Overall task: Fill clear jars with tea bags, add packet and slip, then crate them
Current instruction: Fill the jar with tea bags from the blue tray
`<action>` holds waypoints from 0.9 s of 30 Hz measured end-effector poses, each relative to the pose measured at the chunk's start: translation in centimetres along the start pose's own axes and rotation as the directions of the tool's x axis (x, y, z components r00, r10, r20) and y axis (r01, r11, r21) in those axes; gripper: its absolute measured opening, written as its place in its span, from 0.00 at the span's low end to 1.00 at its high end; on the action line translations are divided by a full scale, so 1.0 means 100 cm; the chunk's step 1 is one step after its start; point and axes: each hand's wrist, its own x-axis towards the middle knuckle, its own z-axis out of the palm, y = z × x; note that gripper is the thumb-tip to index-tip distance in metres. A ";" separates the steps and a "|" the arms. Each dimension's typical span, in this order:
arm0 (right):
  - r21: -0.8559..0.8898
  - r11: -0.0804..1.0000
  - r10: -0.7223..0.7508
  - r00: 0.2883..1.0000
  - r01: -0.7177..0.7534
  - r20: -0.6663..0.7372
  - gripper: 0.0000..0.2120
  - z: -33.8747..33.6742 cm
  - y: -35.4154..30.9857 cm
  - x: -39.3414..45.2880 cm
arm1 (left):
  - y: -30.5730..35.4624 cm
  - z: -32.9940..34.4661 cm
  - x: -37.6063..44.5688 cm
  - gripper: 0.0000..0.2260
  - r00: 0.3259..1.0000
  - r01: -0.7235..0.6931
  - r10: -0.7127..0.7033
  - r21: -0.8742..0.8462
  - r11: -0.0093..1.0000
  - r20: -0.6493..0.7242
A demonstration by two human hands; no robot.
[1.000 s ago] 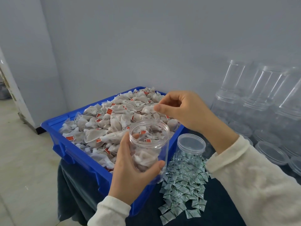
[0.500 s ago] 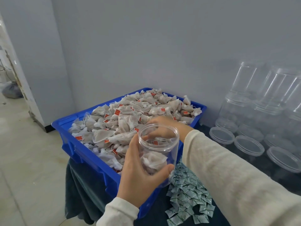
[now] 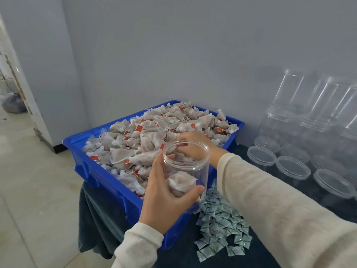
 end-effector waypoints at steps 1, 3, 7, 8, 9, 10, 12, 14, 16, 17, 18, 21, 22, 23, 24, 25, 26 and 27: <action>0.050 0.999 0.017 0.999 -0.016 -0.039 0.10 -0.007 0.000 -0.001 | 0.000 0.000 0.000 0.40 1.000 -0.004 0.004 0.002 1.000 -0.002; 0.181 0.983 0.035 0.992 -0.013 -0.118 0.11 -0.024 -0.003 -0.007 | 0.000 0.000 0.000 0.39 1.000 -0.001 0.001 0.012 1.000 0.000; 0.548 0.836 0.082 0.985 0.015 -0.152 0.04 -0.063 -0.009 -0.027 | -0.003 0.000 -0.001 0.42 0.999 0.038 -0.038 0.022 0.999 0.014; 0.626 0.780 0.099 0.983 0.021 -0.157 0.04 -0.073 -0.013 -0.032 | -0.003 0.000 -0.002 0.44 0.999 0.046 -0.047 0.026 0.999 0.020; 0.673 0.739 0.118 0.978 0.029 -0.173 0.04 -0.084 -0.016 -0.037 | -0.004 0.000 -0.002 0.44 0.999 0.046 -0.047 0.026 0.999 0.023; 0.692 0.721 0.139 0.971 0.035 -0.193 0.04 -0.095 -0.021 -0.042 | -0.003 0.000 -0.002 0.43 0.999 0.044 -0.044 0.021 0.999 0.023; 0.713 0.698 0.145 0.963 0.064 -0.228 0.04 -0.112 -0.028 -0.052 | -0.002 0.000 -0.001 0.42 0.999 0.041 -0.041 0.006 0.999 0.019; 0.721 0.687 0.119 0.965 0.090 -0.234 0.04 -0.126 -0.036 -0.061 | 0.000 0.000 -0.001 0.40 0.999 0.034 -0.034 -0.002 0.999 0.015; 0.718 0.689 0.096 0.970 0.099 -0.225 0.03 -0.133 -0.044 -0.070 | 0.002 0.001 0.000 0.39 0.999 0.030 -0.030 -0.007 1.000 0.011; 0.723 0.683 0.085 0.972 0.104 -0.220 0.03 -0.135 -0.047 -0.074 | 0.002 0.000 0.000 0.38 0.999 0.031 -0.031 -0.008 0.999 0.009; 0.725 0.681 0.080 0.975 0.100 -0.209 0.03 -0.135 -0.050 -0.077 | 0.002 0.000 0.000 0.38 0.999 0.033 -0.032 -0.007 0.999 0.007; 0.690 0.720 0.045 0.987 0.074 -0.153 0.03 -0.129 -0.054 -0.084 | 0.001 0.001 -0.001 0.41 0.999 0.050 -0.050 0.015 0.999 0.005; 0.673 0.737 0.038 0.991 0.061 -0.131 0.03 -0.127 -0.055 -0.085 | 0.000 0.001 -0.001 0.41 0.998 0.055 -0.055 0.024 0.998 0.005; 0.658 0.751 0.032 0.993 0.052 -0.115 0.04 -0.125 -0.056 -0.086 | 0.000 0.001 -0.001 0.41 0.998 0.057 -0.057 0.030 0.998 0.004; 0.641 0.766 0.034 0.994 0.040 -0.103 0.04 -0.122 -0.056 -0.087 | 0.000 0.001 -0.001 0.40 0.998 0.059 -0.059 0.034 0.998 0.004; 0.621 0.783 0.037 0.995 0.032 -0.097 0.05 -0.119 -0.057 -0.088 | 0.000 0.001 -0.001 0.40 0.998 0.062 -0.062 0.035 0.997 0.004; 0.597 0.802 0.043 0.994 0.024 -0.097 0.05 -0.116 -0.057 -0.088 | 0.000 0.001 -0.001 0.41 0.998 0.066 -0.066 0.037 0.997 0.003; 0.570 0.822 0.048 0.994 0.019 -0.103 0.06 -0.112 -0.057 -0.088 | 0.000 0.001 -0.001 0.41 0.997 0.071 -0.071 0.043 0.997 0.001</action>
